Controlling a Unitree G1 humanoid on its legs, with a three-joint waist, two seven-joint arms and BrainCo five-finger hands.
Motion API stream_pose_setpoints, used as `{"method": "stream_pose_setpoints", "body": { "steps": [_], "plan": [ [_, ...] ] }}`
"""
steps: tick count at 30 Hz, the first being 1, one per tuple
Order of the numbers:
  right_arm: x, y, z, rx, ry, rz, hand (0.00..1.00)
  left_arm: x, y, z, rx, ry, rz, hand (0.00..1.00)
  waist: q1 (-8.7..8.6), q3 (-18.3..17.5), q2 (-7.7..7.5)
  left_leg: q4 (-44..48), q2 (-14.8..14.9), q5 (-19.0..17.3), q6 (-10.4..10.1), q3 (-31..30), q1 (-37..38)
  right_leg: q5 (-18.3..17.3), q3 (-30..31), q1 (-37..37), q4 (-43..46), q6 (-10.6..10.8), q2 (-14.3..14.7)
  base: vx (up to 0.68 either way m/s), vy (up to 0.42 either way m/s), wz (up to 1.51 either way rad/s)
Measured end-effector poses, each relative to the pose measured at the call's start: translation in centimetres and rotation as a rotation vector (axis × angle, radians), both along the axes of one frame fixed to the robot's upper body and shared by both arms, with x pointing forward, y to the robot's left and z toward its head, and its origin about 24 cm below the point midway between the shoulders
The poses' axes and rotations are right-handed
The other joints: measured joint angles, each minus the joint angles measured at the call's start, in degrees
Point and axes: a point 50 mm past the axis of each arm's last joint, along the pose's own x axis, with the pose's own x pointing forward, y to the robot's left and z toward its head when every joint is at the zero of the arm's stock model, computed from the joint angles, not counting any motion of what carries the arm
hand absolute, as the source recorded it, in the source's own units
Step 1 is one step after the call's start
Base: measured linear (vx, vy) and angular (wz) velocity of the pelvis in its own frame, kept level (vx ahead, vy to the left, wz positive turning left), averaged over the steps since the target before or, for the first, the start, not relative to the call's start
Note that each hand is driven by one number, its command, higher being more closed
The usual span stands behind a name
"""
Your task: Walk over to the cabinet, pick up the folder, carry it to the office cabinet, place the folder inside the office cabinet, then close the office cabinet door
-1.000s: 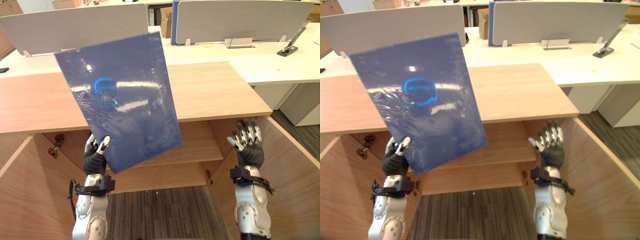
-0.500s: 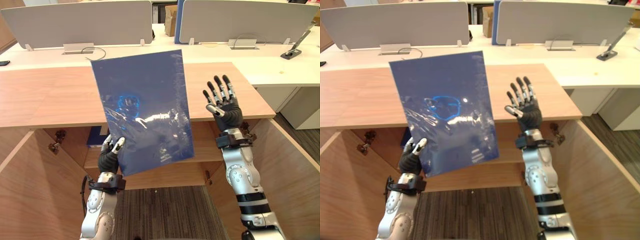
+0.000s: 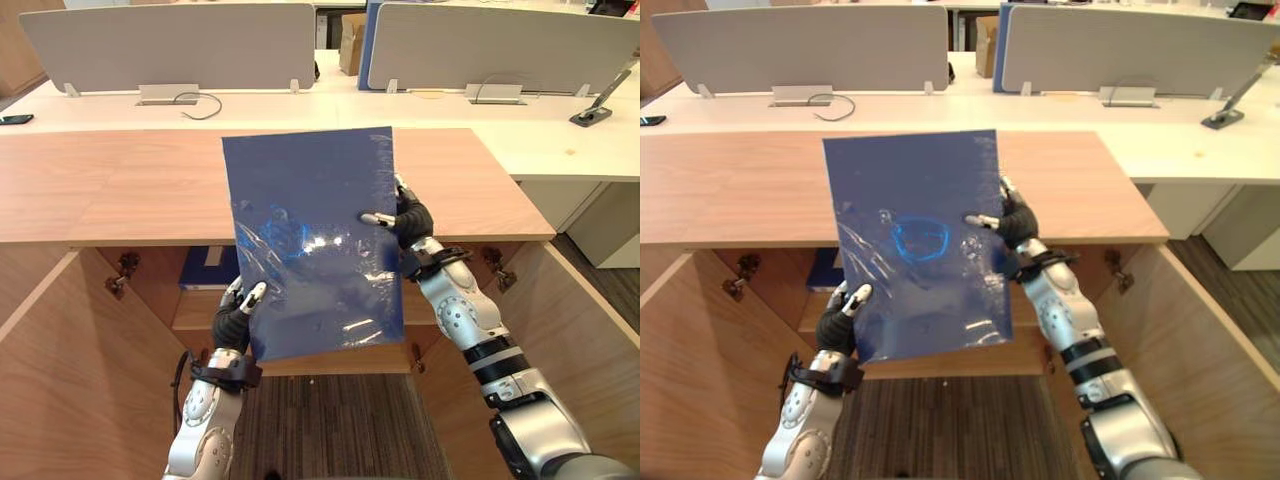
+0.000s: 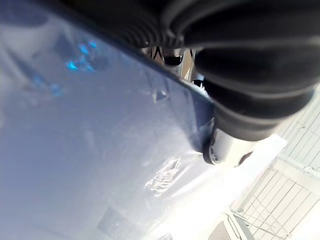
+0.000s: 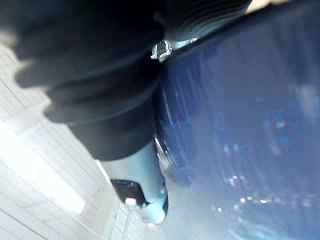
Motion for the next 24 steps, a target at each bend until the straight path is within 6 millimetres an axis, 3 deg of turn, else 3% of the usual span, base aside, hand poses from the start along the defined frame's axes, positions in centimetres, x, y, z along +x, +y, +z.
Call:
{"method": "stream_pose_setpoints", "body": {
  "steps": [2, 3, 9, 16, 17, 24],
  "plan": [
    [0.0, 0.1, 0.2, -0.058, -0.003, 0.032, 0.0, -0.1, 0.4, -0.1, 0.005, -0.001, 0.006, 1.0, 0.03, -0.1, -0.22, 0.0, 0.0, 0.0, 0.0, 0.0, 0.0, 0.0, 0.0, -0.3, 0.0, 0.0, 0.0, -0.04, 0.006, 0.0],
    [0.0, 0.2, 0.2, -0.092, -0.006, 0.056, 1.0, -0.1, 0.5, -0.2, 0.008, 0.001, 0.011, 1.0, 0.01, -0.2, -0.3, 0.0, 0.0, 0.1, 0.0, 0.0, 0.0, 0.0, 0.0, -0.3, 0.0, 0.0, 0.0, -0.05, 0.008, -0.01],
    [-0.8, 0.8, 0.8, -0.456, 0.008, 0.336, 1.0, -0.6, 1.9, -0.4, 0.038, -0.005, 0.047, 1.0, 0.42, -0.8, -1.02, -0.1, 0.2, 0.1, -0.1, 0.0, -0.4, 0.1, 0.1, -0.4, -0.1, -0.1, 0.2, -0.02, 0.002, 0.0],
    [-1.5, -0.6, 0.7, -0.605, 0.092, 0.43, 1.0, -0.7, 1.9, -0.4, 0.079, -0.001, 0.011, 1.0, 1.14, -1.4, -1.06, -0.1, 0.1, 0.2, -0.2, -0.1, -0.5, 0.1, 0.0, -0.5, 0.0, -0.1, 0.2, -0.01, 0.003, 0.0],
    [-1.5, -0.7, 0.6, -0.614, 0.099, 0.429, 1.0, -0.8, 1.8, -0.5, 0.08, 0.001, 0.005, 0.0, 1.21, -1.5, -1.06, -0.1, 0.2, 0.2, -0.2, -0.1, -0.5, 0.1, 0.0, -0.5, 0.0, -0.1, 0.2, 0.0, 0.0, 0.0],
    [-2.3, -1.2, -1.0, -0.685, 0.169, 0.463, 1.0, -1.0, 1.3, -1.3, 0.172, 0.036, -0.098, 0.0, 1.24, -2.5, -0.95, 0.0, 0.4, 0.1, -0.4, -0.1, -0.6, 0.2, 0.0, -0.6, -0.4, -0.3, 0.4, -0.02, 0.001, 0.0]
  ]
}}
